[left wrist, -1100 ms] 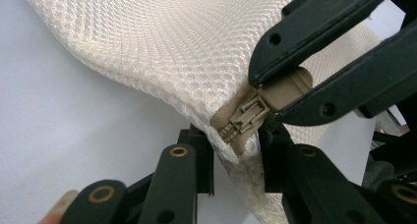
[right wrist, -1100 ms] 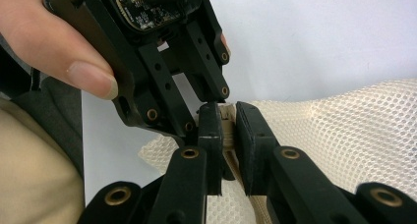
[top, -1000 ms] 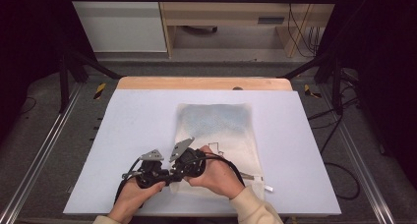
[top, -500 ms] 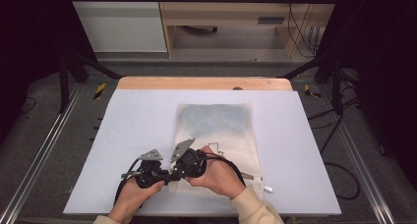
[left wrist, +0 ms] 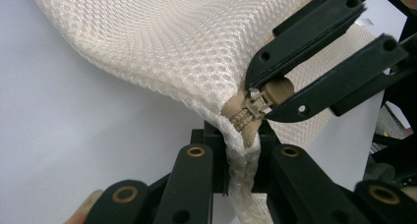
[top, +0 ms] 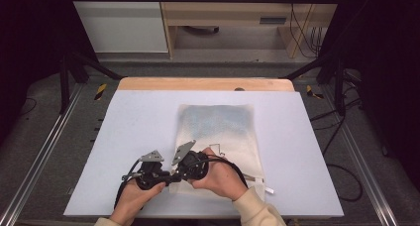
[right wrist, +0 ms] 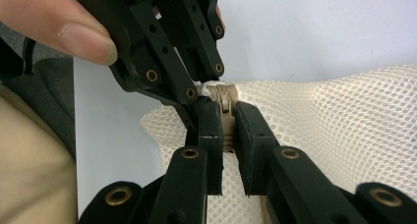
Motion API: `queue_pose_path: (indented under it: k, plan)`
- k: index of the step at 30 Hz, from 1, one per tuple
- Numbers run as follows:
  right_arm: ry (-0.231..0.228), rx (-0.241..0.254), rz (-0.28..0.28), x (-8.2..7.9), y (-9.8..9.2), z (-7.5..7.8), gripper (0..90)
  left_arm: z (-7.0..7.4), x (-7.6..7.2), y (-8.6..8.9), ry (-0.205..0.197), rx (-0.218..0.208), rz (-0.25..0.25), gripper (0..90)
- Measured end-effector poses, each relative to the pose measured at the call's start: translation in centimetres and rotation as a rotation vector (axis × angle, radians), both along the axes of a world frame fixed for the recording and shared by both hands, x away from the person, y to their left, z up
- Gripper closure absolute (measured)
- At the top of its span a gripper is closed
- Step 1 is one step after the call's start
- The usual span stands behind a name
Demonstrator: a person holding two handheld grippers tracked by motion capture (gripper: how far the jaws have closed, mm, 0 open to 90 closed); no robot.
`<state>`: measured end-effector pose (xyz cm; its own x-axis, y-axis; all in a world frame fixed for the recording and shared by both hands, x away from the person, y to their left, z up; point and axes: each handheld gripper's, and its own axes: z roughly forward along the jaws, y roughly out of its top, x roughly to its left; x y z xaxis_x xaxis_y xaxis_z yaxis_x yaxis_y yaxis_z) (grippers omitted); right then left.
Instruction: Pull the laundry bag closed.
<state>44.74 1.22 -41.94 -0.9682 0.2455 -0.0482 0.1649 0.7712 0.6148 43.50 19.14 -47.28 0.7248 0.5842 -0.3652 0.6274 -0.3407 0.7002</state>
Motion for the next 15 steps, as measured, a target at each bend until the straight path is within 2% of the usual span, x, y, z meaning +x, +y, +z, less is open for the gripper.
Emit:
queue_pose_path:
  k: [6,7,9,14,15]
  plan:
    - [-0.013,-0.028,-0.007,-0.13,0.09,0.05,82.3,0.08,-0.02,-0.01,-0.005,0.010,0.002,83.2]
    - [-0.021,-0.050,-0.011,-0.15,0.05,0.10,82.3,0.10,0.04,0.12,-0.002,0.009,0.003,83.2]
    - [-0.014,-0.038,-0.018,-0.03,-0.13,-0.02,82.3,0.18,0.04,0.18,-0.006,0.009,0.005,83.2]
    - [-0.015,-0.051,-0.018,0.03,-0.32,0.01,82.3,0.20,0.03,0.22,-0.008,0.009,0.002,83.2]
    - [-0.013,-0.042,-0.018,0.09,-0.38,-0.08,82.3,0.22,0.04,0.24,-0.008,0.007,0.002,83.2]
